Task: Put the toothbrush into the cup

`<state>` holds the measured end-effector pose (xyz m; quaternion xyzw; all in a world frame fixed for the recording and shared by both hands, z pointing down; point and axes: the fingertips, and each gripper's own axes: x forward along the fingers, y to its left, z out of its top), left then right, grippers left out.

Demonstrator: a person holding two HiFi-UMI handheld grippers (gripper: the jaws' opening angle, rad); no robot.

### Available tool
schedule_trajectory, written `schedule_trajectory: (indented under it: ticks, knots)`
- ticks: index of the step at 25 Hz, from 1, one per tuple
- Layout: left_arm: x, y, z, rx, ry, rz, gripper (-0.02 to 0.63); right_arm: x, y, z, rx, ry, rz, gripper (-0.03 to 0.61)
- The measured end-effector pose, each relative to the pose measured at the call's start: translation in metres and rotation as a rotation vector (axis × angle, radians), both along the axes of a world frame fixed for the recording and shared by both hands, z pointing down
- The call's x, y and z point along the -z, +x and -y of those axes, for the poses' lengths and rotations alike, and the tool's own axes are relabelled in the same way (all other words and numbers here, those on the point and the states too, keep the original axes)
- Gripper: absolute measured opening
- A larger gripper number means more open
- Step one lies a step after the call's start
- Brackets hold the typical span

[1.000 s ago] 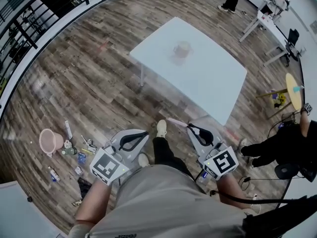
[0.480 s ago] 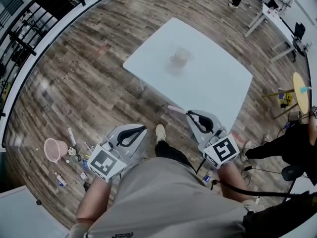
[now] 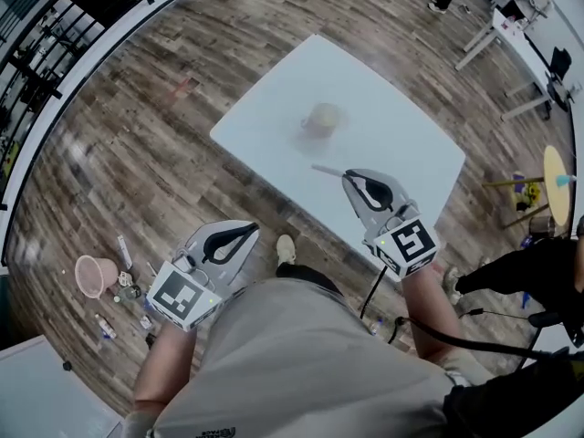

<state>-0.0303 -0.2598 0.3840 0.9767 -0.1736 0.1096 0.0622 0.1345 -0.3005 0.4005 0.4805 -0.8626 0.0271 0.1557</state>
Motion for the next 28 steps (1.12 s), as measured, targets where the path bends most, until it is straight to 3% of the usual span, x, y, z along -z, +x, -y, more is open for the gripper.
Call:
schedule_trajectory:
  ticks: [14, 28]
  knots:
    - [-0.001, 0.035, 0.045, 0.067, -0.033, 0.028, 0.006, -0.045, 0.076, 0.107, -0.031, -0.065, -0.021, 0.025]
    - [-0.011, 0.049, 0.074, 0.105, -0.089, 0.070, 0.006, -0.106, 0.098, 0.181, -0.019, -0.183, 0.016, 0.025]
